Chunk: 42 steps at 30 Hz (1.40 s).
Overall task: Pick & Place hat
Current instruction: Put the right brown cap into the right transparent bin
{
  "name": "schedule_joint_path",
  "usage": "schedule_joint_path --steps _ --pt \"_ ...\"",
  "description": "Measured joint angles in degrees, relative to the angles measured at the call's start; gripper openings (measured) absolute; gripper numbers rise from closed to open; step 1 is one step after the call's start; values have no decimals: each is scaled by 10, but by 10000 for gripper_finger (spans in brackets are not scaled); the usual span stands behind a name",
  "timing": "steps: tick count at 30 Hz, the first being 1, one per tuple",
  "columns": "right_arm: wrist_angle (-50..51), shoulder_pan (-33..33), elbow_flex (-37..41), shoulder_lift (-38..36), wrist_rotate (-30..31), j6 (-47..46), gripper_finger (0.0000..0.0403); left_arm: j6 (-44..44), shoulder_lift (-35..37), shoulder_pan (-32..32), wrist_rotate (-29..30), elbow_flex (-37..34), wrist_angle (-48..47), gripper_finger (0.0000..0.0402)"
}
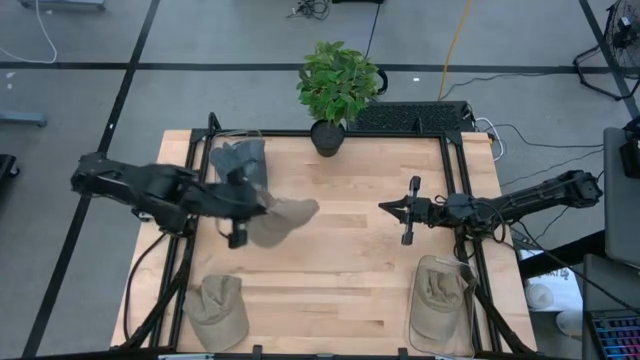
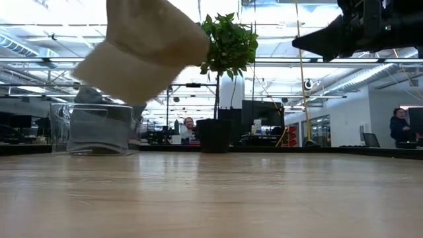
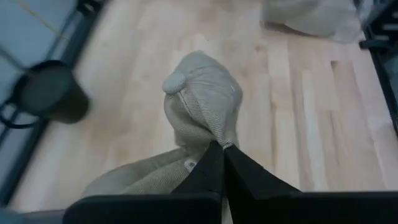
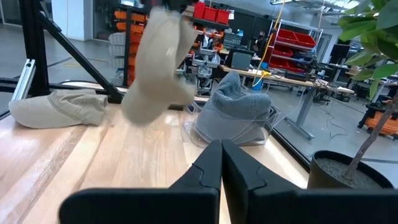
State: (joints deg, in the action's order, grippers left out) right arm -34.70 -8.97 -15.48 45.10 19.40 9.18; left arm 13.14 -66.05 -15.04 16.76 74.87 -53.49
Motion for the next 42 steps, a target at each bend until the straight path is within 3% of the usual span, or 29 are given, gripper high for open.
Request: schedule_joint_path --steps 8,15,42 --pt "3 0 0 0 0 1 0 -7 132 -7 86 -22 -1 1" --pt "2 0 0 0 0 0 0 -5 193 -7 123 -60 1 1" --pt "2 0 0 0 0 -1 0 35 181 -7 116 -81 7 2"
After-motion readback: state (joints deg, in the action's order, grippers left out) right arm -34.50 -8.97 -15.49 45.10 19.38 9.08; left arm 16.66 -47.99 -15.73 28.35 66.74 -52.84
